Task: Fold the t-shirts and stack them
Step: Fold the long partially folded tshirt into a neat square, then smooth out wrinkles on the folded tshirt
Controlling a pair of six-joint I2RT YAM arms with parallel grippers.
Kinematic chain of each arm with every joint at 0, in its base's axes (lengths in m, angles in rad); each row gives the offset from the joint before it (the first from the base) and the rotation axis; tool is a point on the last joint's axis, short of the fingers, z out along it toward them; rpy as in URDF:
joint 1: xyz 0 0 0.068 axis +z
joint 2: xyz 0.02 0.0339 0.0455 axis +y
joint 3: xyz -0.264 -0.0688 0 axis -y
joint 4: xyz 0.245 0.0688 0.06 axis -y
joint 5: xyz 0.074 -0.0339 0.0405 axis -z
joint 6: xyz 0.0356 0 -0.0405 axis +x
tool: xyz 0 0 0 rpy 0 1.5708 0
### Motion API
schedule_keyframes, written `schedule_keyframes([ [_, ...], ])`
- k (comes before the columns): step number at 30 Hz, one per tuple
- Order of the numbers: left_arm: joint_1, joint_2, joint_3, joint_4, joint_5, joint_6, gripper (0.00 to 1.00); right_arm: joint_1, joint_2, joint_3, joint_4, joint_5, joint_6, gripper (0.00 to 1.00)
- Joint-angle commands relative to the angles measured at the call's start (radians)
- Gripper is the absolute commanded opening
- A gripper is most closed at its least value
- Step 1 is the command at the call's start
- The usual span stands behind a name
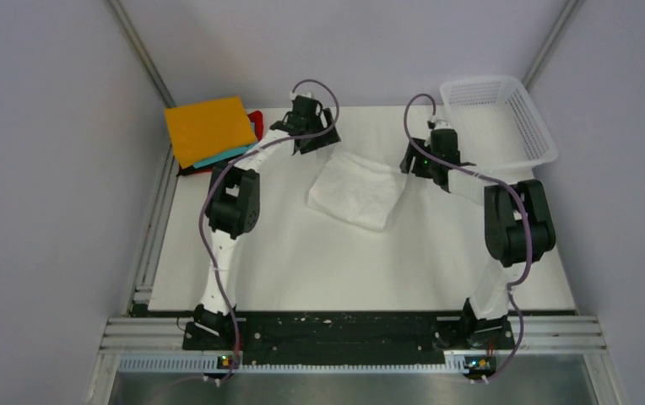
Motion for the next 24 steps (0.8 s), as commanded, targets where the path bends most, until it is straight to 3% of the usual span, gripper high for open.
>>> schedule_keyframes([
  [1,0.017,-0.093,0.046,0.030,0.030,0.058,0.97,-0.007,-0.058,0.082,-0.016,0.010,-0.037,0.75],
  [5,0.009,-0.290,-0.144,0.066,0.067,0.045,0.98,0.015,-0.230,-0.048,-0.010,-0.081,0.020,0.95],
  [10,-0.050,-0.454,-0.470,0.213,0.197,0.027,0.99,0.114,-0.422,-0.301,0.176,-0.410,0.138,0.98],
  [15,-0.053,-0.398,-0.528,0.181,0.269,-0.002,0.99,0.215,-0.421,-0.409,0.303,-0.525,0.234,0.98],
  [19,-0.045,-0.309,-0.547,0.102,0.268,-0.016,0.99,0.215,-0.339,-0.484,0.370,-0.513,0.265,0.98],
  [24,-0.014,-0.307,-0.704,0.151,0.283,-0.047,0.99,0.201,-0.243,-0.577,0.357,-0.453,0.271,0.98],
])
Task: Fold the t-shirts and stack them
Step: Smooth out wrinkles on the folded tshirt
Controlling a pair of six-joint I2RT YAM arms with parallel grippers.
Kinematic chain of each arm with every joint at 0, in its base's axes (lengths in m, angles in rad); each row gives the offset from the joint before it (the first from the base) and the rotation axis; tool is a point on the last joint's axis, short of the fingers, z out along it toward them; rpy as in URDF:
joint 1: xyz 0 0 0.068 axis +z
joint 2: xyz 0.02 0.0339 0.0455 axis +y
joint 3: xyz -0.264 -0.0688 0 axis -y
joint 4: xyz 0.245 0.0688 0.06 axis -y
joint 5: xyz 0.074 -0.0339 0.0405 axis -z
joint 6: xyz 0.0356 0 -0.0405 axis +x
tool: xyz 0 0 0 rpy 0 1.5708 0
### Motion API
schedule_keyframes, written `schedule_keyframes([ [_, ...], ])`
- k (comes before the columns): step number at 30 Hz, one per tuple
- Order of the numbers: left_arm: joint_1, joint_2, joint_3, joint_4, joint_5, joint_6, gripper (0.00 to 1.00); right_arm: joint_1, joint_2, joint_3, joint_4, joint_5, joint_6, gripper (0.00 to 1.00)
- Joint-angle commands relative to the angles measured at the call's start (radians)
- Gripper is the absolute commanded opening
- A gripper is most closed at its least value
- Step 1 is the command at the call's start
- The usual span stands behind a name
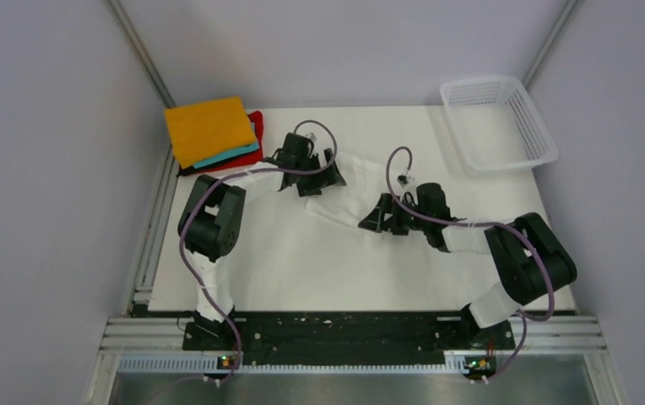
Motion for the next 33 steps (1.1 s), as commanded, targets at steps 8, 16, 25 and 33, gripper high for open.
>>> schedule_keyframes([
  [8,0.000,-0.196,-0.455,0.140,0.045,-0.095,0.99,0.002,-0.106,-0.206,-0.012,0.069,0.027,0.98],
  [16,-0.147,-0.571,-0.575,-0.033,-0.219,-0.088,0.99,0.119,-0.466,-0.217,-0.244,0.198,0.052,0.99],
  [25,-0.110,-0.560,-0.469,-0.152,-0.468,-0.046,0.99,0.120,-0.892,-0.202,-0.448,0.515,0.039,0.99],
  [33,-0.091,-0.276,-0.304,-0.149,-0.396,0.012,0.93,0.120,-0.931,-0.208,-0.535,0.571,0.022,0.99],
])
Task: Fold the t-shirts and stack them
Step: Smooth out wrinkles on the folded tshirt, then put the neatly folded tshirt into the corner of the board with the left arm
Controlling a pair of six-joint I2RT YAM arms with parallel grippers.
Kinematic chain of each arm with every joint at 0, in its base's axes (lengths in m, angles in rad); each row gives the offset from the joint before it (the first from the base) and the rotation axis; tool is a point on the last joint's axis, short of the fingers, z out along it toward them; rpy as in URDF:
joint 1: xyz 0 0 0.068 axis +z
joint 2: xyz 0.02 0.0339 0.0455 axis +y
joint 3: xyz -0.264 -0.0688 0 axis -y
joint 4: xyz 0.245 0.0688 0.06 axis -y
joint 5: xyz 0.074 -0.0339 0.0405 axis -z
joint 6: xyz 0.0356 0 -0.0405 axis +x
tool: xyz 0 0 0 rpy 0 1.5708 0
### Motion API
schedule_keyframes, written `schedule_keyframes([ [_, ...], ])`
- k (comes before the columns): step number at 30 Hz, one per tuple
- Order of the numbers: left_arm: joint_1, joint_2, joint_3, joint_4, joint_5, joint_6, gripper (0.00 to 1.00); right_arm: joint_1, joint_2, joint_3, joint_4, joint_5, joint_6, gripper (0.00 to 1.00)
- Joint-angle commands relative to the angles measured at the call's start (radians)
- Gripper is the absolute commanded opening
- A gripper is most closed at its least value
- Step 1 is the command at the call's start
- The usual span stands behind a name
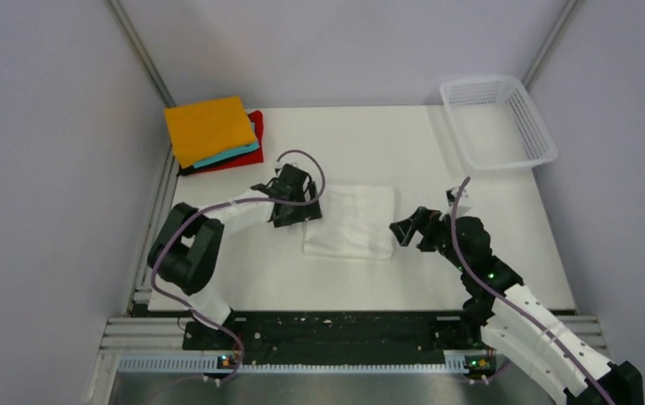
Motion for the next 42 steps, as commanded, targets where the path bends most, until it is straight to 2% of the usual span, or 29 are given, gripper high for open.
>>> schedule_keyframes([
  [1,-0.004,0.139,0.107,-0.010,0.023,0.032,0.88,0.006,0.012,-0.001,-0.060,0.058,-0.025,0.99],
  [5,-0.031,0.263,0.171,-0.027,0.014,-0.005,0.71,0.005,0.023,0.004,-0.093,0.083,-0.036,0.99],
  [7,-0.081,0.313,0.223,-0.079,-0.079,-0.034,0.62,0.005,0.021,0.003,-0.104,0.107,-0.037,0.99],
  [9,-0.139,0.376,0.288,-0.148,-0.163,-0.066,0.49,0.005,0.021,0.003,-0.112,0.130,-0.039,0.99],
  [10,-0.153,0.409,0.320,-0.172,-0.180,-0.071,0.39,0.006,0.021,0.004,-0.115,0.140,-0.039,0.99],
  [12,-0.168,0.467,0.384,-0.227,-0.234,-0.099,0.06,0.005,0.020,-0.001,-0.119,0.157,-0.041,0.99],
  [13,-0.168,0.496,0.426,-0.266,-0.259,-0.111,0.00,0.005,0.019,-0.003,-0.121,0.165,-0.040,0.99],
  [16,-0.169,0.555,0.570,-0.427,-0.412,-0.136,0.00,0.005,0.013,-0.013,-0.124,0.186,-0.041,0.99],
  [20,-0.162,0.545,0.680,-0.481,-0.591,-0.096,0.00,0.005,0.001,-0.019,-0.117,0.198,-0.039,0.99],
  [26,-0.082,0.470,0.709,-0.315,-0.705,0.126,0.00,0.005,-0.001,-0.031,-0.101,0.207,-0.037,0.99],
  [29,-0.029,0.468,0.753,-0.233,-0.775,0.293,0.00,0.005,0.000,-0.034,-0.096,0.210,-0.037,0.99],
  [36,0.053,0.476,0.853,-0.112,-0.782,0.532,0.00,0.005,0.018,-0.043,-0.073,0.240,-0.045,0.99],
  [42,0.081,0.486,0.921,0.022,-0.880,0.728,0.00,0.005,0.037,-0.041,-0.070,0.266,-0.056,0.99],
])
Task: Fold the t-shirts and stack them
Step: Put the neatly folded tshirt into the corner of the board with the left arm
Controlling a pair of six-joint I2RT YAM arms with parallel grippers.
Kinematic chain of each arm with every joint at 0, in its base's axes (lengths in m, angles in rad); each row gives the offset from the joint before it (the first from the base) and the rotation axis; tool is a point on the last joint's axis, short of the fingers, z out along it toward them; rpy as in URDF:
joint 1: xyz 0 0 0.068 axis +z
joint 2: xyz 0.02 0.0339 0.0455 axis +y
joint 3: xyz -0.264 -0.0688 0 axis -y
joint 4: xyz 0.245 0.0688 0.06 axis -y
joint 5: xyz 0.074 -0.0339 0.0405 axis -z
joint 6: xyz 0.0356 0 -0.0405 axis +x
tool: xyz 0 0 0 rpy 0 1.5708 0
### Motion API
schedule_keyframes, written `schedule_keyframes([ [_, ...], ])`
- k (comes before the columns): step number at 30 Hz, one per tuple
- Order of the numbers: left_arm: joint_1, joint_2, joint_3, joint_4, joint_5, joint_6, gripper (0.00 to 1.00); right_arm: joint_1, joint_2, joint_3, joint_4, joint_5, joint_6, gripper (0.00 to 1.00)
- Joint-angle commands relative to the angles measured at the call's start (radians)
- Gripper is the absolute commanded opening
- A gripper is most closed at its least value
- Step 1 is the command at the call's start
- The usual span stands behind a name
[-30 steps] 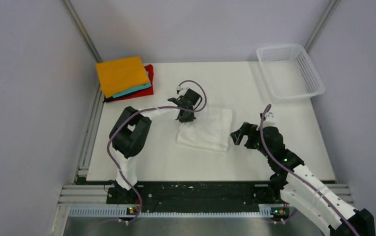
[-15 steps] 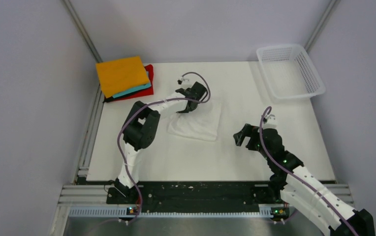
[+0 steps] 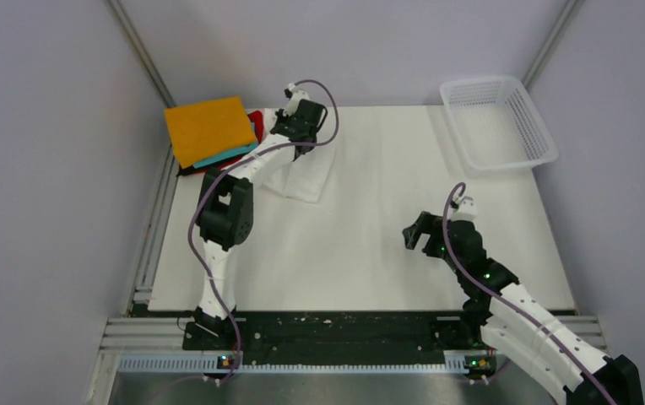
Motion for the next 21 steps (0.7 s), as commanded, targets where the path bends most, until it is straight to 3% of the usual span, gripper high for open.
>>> schedule_keyframes([
  [1,0.019,-0.024,0.106,0.141,-0.093,0.194,0.00,0.005,0.011,-0.001,0.038,0.044,-0.023,0.99],
  [10,0.073,-0.009,0.254,0.208,-0.120,0.410,0.00,0.005,0.043,-0.004,0.039,0.114,-0.050,0.99],
  [21,0.117,-0.028,0.409,0.223,-0.098,0.515,0.00,0.006,0.057,-0.001,0.033,0.154,-0.061,0.99],
])
